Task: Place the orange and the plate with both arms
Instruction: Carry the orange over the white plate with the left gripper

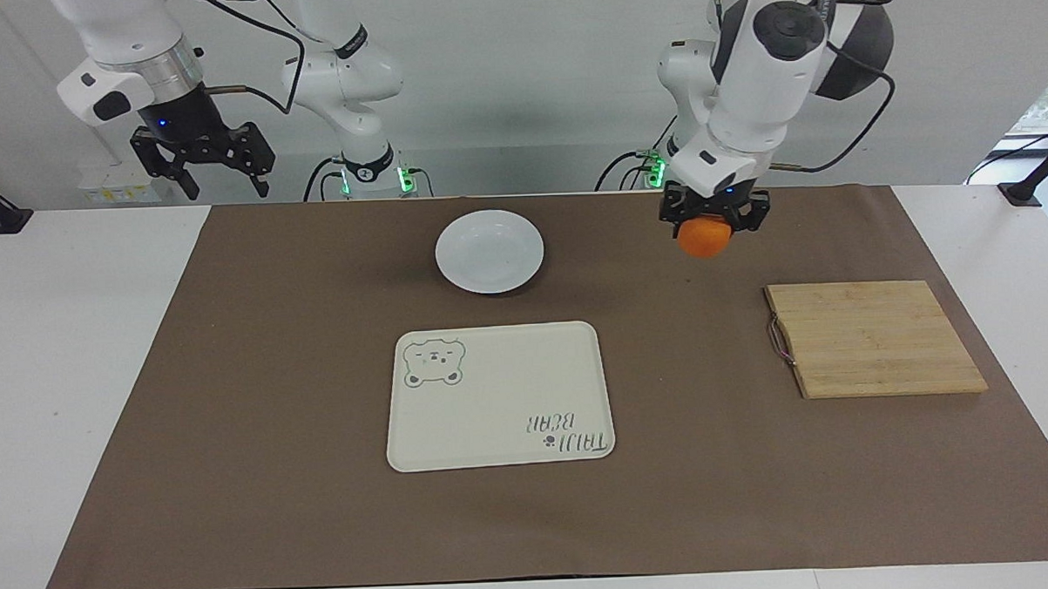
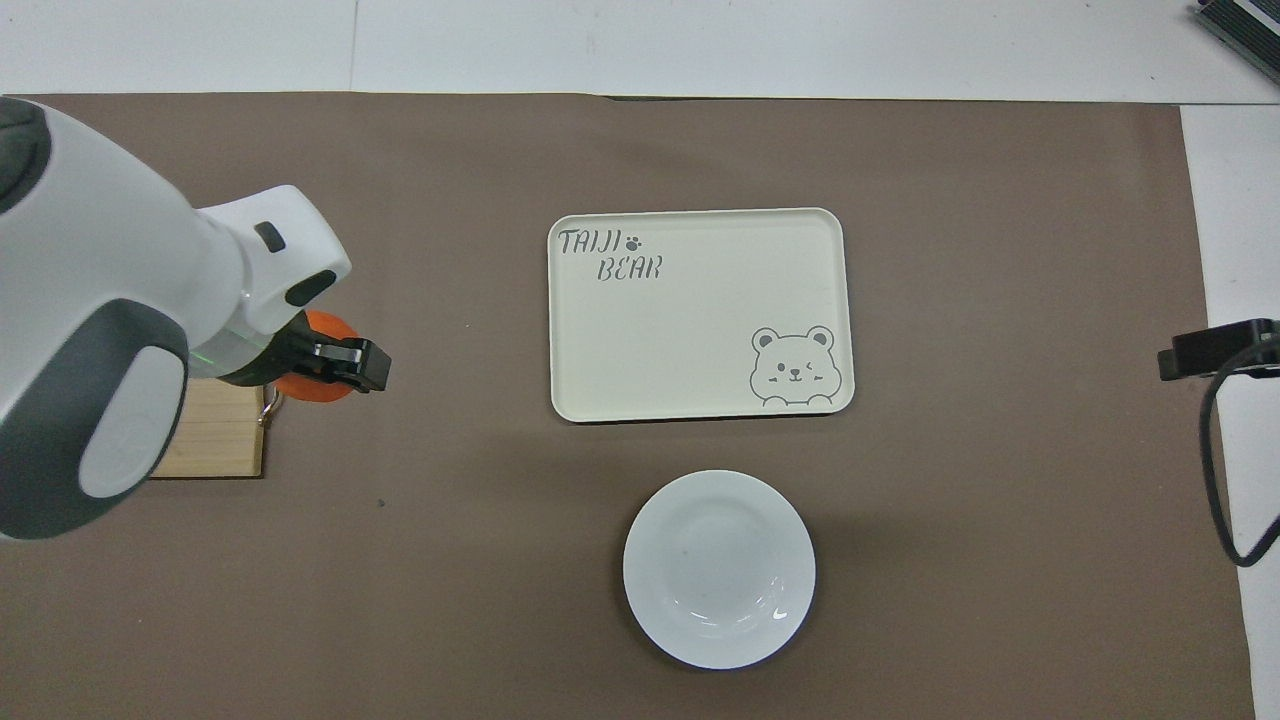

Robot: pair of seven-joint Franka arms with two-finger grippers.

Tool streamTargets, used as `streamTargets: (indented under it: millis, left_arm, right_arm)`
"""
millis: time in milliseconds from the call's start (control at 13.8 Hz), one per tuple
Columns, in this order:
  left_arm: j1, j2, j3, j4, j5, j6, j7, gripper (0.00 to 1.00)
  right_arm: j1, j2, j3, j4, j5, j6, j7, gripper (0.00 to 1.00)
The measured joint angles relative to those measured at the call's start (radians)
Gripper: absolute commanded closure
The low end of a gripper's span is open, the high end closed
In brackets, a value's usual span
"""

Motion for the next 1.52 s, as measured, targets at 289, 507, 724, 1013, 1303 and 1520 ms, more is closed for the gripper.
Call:
streamTargets:
  millis: [289, 507, 724, 1013, 1303, 1520]
  left_arm:
    - [-0.139, 0.003, -0.002, -0.079, -0.001, 0.079, -0.031, 1.00]
    - [-0.232, 0.013, -0.003, -0.205, -0.001, 0.239, -0.094, 1.00]
    - [-0.322, 0.049, -0.004, -0.300, -0.001, 0.416, -0.206, 1.00]
    - [-0.403, 0.119, -0.004, -0.315, -0.001, 0.510, -0.306, 1.00]
    - [-0.502, 0.195, -0.004, -0.330, -0.001, 0.647, -0.490, 0.29]
    - [-0.551, 0.249, -0.003, -0.333, -0.001, 0.699, -0.580, 0.00]
  right_arm:
    - [0.000, 0.000, 0.000, 0.000, 0.000, 0.000, 0.000, 0.00]
    - [0.000, 0.000, 0.000, 0.000, 0.000, 0.000, 0.000, 0.00]
    - [0.000, 0.000, 0.000, 0.000, 0.000, 0.000, 0.000, 0.00]
    - [0.000, 0.000, 0.000, 0.000, 0.000, 0.000, 0.000, 0.00]
    - [0.000, 0.000, 0.000, 0.000, 0.000, 0.000, 0.000, 0.00]
    - [0.000, 0.000, 0.000, 0.000, 0.000, 0.000, 0.000, 0.00]
